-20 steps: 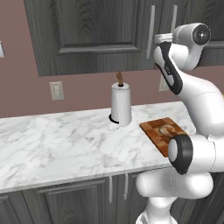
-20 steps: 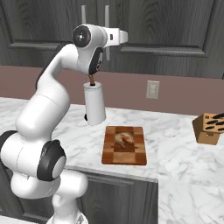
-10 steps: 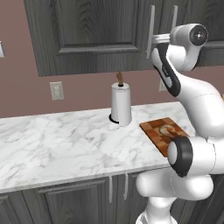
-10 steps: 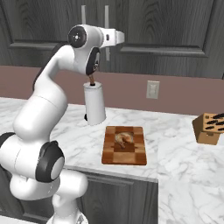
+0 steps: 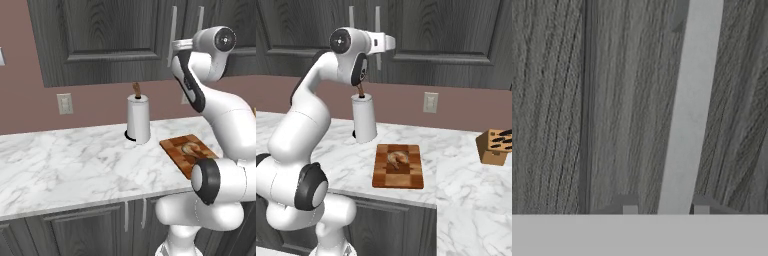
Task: Open the cabinet, retrieve the rolling pin, and place it next to the meat on the cutting board to prepare for tenderizing.
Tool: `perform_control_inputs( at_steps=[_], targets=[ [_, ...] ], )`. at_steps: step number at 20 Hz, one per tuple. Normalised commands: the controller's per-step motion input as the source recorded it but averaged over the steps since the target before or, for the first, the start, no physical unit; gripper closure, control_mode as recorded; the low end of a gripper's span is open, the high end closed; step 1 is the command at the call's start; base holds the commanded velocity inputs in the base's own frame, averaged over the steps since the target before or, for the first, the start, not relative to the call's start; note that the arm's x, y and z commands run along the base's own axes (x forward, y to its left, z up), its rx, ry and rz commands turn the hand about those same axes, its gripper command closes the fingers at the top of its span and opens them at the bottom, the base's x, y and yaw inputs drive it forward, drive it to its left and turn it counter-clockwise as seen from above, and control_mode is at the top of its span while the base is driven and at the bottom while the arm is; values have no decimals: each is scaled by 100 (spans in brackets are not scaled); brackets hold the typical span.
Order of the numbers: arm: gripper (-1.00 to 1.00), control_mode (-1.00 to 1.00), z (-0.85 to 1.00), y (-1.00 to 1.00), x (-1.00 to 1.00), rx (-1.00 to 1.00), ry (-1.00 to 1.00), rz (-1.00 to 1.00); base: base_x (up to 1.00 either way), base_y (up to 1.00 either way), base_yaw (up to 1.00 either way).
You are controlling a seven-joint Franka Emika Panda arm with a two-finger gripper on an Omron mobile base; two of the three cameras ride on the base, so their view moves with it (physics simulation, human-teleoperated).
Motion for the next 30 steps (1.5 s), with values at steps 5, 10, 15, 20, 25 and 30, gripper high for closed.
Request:
perform_control_inputs(
  at_steps=[5,10,15,20,25,30],
  targets=[
    [100,-100,-1,5,7,0,0,1,0,0,0],
    [100,-100,0,0,14,0,0,1,0,0,0],
    [100,-100,0,0,4,0,0,2,0,0,0],
    [100,-100,0,0,-3,0,0,3,0,0,0],
    [100,-100,-1,-9,-42,0,0,2,0,0,0],
    [100,-100,0,-46,-75,0,0,1,0,0,0]
  ],
)
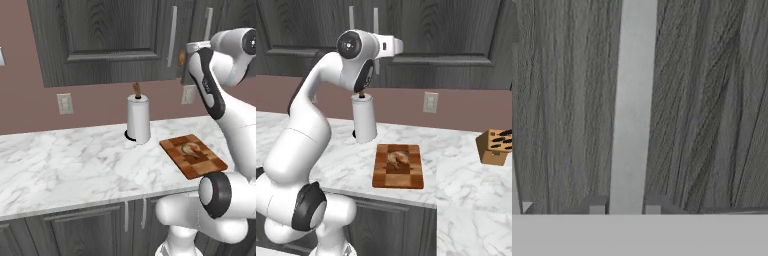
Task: Open the cabinet, retrieve the rolling pin, and place it next to the meat on the cutting board to prepare for tenderizing.
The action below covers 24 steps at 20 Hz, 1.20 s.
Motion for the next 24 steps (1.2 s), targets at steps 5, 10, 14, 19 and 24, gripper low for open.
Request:
perform_control_inputs(
  at_steps=[5,10,14,19,24],
  targets=[
    [100,-100,0,-61,-66,0,0,1,0,0,0],
    [100,-100,-7,-70,-44,0,0,0,0,0,0],
    [100,-100,-10,-79,-40,0,0,0,0,0,0],
    [100,-100,-15,-87,-40,0,0,1,0,0,0],
    [100,-100,-17,-90,-44,0,0,0,0,0,0]
  ],
)
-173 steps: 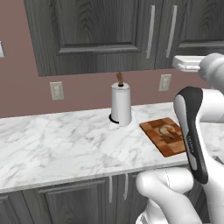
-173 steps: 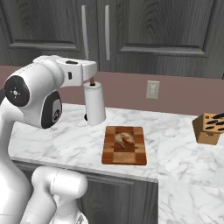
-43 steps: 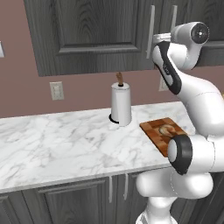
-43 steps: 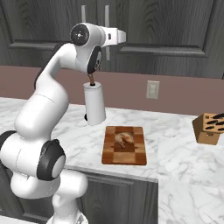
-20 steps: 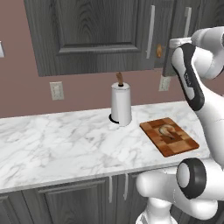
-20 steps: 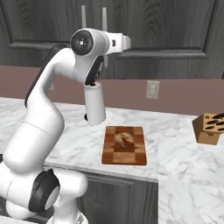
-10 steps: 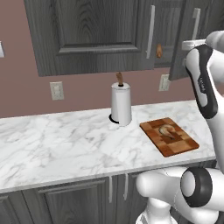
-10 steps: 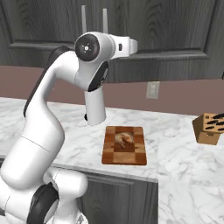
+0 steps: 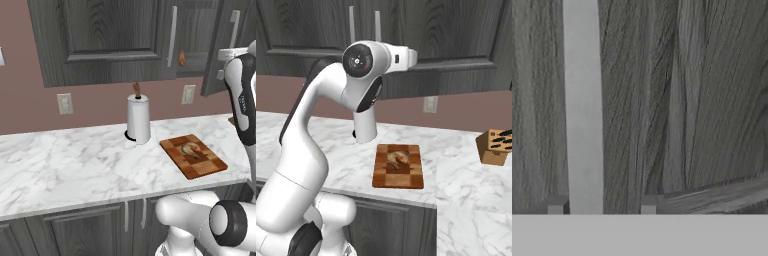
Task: Open the cabinet, retrieve the rolling pin, and place it next to the meat on the cutting board to prepare for tenderizing.
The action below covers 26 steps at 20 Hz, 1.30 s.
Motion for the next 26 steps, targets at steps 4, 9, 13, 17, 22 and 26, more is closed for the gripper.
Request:
perform_control_inputs(
  at_steps=[4,9,13,17,22,26],
  targets=[
    [-100,-100,-20,-88,-50,0,0,0,0,0,0],
    [-100,-100,-21,-38,-20,-1,2,0,0,0,0],
    [-100,-100,-18,-3,-2,-2,6,0,0,0,0],
    [-100,-100,-3,-18,-46,-1,-3,1,0,0,0],
    [-100,-100,0,-16,-79,-7,-10,0,0,0,0],
    [-100,-100,0,-9,-85,-9,-8,0,0,0,0]
  ],
)
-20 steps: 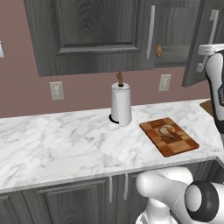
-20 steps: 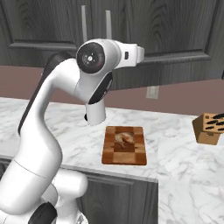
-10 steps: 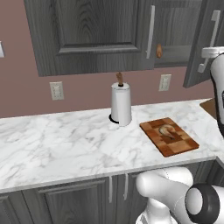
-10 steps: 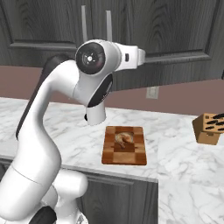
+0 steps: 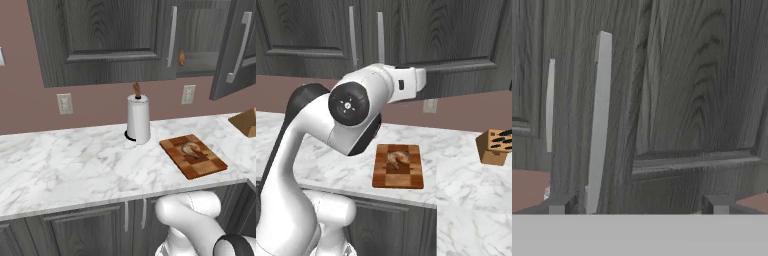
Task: Open the cabinet, retrieve the rolling pin, and place it next to the meat on the cutting board to prepare for tenderizing.
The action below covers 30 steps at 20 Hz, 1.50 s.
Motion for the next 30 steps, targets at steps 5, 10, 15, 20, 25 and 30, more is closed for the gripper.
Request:
perform_control_inputs(
  at_steps=[5,10,15,20,25,30],
  targets=[
    [-100,-100,0,17,-73,-16,-6,-8,0,0,0],
    [-100,-100,0,61,-40,-22,-3,-19,0,0,0],
    [-100,-100,0,81,-11,-28,0,-25,0,0,0],
    [-100,-100,0,76,0,-30,0,-24,0,0,0],
    [-100,-100,0,46,19,-27,2,-20,0,0,0],
    [-100,-100,0,17,48,-23,8,-18,0,0,0]
  ],
)
